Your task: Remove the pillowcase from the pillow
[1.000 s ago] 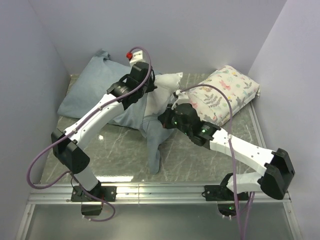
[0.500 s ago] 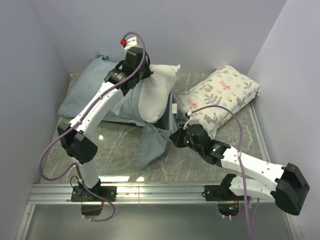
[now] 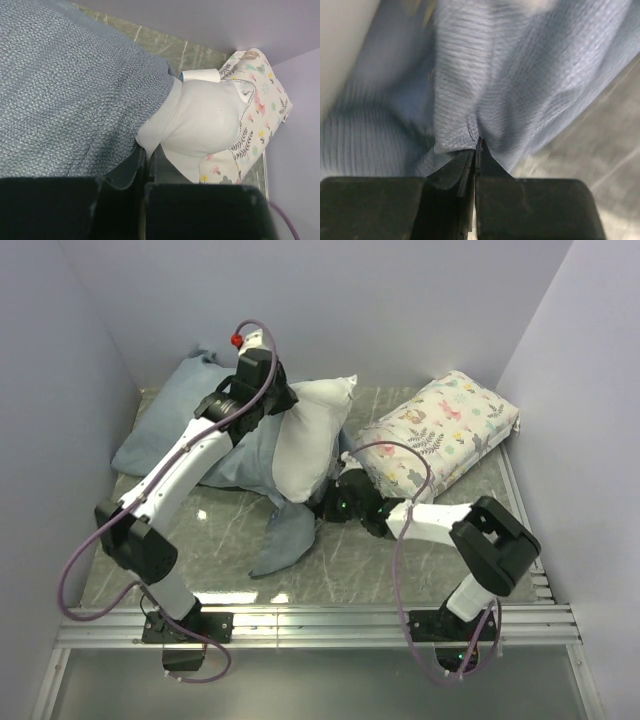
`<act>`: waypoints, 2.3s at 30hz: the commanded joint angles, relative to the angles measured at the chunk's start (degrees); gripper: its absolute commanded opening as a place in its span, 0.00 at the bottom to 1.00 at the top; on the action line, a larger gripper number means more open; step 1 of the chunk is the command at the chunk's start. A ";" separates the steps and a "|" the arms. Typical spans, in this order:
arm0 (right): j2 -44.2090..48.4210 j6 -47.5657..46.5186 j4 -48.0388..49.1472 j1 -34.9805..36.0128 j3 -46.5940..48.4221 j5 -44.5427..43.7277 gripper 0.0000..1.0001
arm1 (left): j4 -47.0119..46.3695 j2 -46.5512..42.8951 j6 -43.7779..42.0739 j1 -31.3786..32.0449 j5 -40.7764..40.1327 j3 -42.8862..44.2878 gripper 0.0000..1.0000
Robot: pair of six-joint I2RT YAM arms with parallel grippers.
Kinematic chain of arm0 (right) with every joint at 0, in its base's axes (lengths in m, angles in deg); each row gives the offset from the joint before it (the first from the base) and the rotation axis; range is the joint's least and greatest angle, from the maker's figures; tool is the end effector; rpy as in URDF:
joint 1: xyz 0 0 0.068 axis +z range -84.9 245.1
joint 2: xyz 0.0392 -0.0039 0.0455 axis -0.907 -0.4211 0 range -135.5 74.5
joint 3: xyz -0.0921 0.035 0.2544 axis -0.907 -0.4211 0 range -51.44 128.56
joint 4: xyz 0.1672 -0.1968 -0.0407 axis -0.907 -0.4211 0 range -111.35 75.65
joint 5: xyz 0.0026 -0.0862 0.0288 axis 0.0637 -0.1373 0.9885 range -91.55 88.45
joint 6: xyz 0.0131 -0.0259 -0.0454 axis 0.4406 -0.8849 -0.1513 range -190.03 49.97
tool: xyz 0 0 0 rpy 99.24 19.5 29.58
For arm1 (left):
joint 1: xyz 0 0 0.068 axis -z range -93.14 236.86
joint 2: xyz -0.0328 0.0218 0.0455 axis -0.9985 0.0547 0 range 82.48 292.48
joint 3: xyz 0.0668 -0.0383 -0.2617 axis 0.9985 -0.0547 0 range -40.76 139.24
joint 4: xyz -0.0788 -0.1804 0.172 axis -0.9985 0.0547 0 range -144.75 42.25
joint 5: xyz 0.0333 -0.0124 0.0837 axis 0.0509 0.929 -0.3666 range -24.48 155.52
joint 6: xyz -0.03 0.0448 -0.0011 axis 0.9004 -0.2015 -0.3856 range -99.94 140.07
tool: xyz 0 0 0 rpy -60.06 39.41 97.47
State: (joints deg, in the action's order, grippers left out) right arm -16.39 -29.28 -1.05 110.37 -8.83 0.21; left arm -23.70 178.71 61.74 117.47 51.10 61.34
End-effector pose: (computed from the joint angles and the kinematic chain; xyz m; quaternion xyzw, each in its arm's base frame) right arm 0.2257 0.2294 0.1718 -0.0421 0.8859 0.3250 0.3284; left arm 0.3354 -0.1881 0.4145 -0.1477 0.8272 -0.2281 0.4919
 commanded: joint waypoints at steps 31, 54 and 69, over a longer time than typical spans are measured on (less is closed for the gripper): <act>25.56 7.85 -2.56 -8.19 -3.13 5.39 0.68 | -13.38 -17.39 0.87 8.85 -0.09 -6.57 0.00; 39.92 3.37 -8.29 1.48 -1.21 -12.30 0.94 | -15.05 -13.26 2.89 8.94 3.78 -9.73 0.00; 47.30 5.13 -6.98 4.29 -4.90 -15.91 0.95 | -15.40 -12.64 2.80 8.94 4.22 -10.79 0.00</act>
State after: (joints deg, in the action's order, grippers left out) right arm 31.61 -24.45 -9.90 114.26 -14.23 -13.62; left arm -32.23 166.97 63.44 126.30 54.23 49.15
